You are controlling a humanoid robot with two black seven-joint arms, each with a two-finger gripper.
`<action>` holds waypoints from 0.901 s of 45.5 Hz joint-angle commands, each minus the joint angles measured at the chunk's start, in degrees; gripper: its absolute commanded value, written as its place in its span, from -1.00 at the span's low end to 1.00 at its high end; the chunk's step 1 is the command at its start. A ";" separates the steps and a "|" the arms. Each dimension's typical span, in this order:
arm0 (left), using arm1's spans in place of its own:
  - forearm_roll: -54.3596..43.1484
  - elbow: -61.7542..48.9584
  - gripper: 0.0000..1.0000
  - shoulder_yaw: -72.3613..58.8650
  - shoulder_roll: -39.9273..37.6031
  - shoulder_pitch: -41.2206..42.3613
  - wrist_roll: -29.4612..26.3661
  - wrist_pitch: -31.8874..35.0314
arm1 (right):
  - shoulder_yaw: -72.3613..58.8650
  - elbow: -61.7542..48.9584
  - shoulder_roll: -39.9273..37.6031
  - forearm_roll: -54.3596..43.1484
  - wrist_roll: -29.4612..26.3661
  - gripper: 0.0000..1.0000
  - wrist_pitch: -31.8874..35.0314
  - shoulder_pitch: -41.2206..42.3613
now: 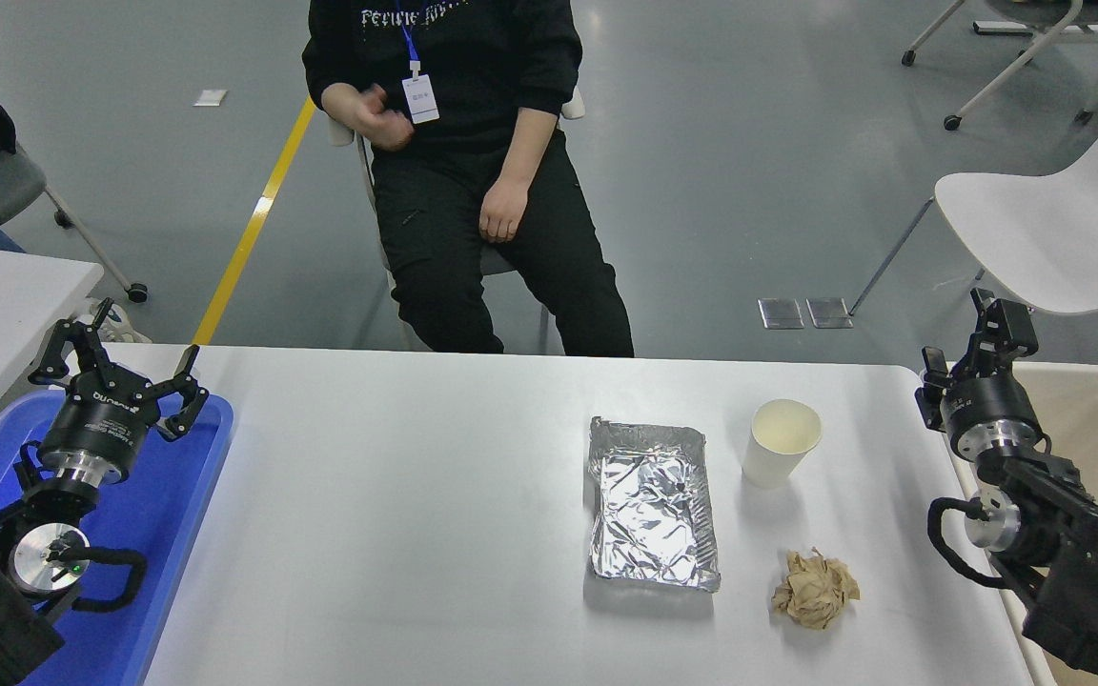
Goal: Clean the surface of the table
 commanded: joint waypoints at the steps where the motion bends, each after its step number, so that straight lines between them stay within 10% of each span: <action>1: 0.02 0.00 1.00 0.01 0.00 0.00 0.00 0.00 | 0.02 -0.01 -0.01 0.00 0.00 0.97 0.04 0.03; 41: -0.07 0.00 1.00 -0.08 0.00 0.00 0.00 0.00 | -1.03 -0.10 -0.18 -0.09 0.00 0.97 0.04 -0.41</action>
